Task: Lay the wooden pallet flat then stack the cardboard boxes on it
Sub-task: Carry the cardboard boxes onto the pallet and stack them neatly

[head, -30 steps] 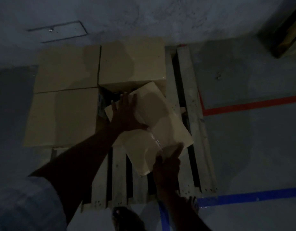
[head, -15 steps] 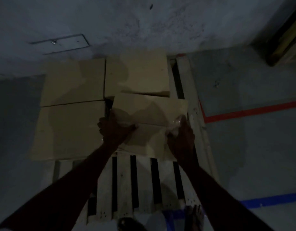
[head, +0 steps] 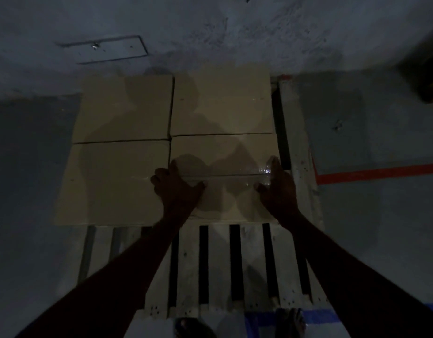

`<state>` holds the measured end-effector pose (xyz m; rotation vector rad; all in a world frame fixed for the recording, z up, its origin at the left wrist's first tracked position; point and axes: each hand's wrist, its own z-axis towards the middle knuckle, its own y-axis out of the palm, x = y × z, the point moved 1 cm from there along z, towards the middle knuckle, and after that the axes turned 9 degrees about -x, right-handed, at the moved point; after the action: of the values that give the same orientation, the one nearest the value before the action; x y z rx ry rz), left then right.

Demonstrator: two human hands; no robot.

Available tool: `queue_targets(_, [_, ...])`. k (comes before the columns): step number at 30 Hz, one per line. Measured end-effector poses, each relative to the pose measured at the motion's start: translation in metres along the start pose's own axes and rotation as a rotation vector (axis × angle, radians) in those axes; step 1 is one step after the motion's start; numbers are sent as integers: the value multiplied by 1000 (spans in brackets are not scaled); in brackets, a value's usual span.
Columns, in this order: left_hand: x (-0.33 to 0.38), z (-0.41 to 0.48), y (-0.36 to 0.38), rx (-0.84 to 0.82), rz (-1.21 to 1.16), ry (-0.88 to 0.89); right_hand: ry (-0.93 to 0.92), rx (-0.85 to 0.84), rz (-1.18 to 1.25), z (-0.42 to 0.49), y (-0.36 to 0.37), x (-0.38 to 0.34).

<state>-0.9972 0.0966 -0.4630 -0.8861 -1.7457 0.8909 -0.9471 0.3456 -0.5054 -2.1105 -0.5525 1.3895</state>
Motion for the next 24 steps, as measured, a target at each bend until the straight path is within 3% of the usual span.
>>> queue_targets(4, [-2,-9,5,35,147,348,40,-72,-57,-1,-2,-3])
queue_targets(8, [-11,-21,28,-188,368,562,117,-158,-200,-7,-8,-20])
queue_targets(12, [-15,-28,34,-224,349,564,-48,-143,-552,-17,8,-34])
queue_targets(15, [-18,-28,40,-164,293,566,-92,-258,-660,-14,20,-35])
queue_targets(18, [-21,-29,48,-115,206,550,-153,-224,-759,-16,18,-37])
queue_targets(24, [-17,-33,55,18,27,458,-194,-324,-964,3,12,-39])
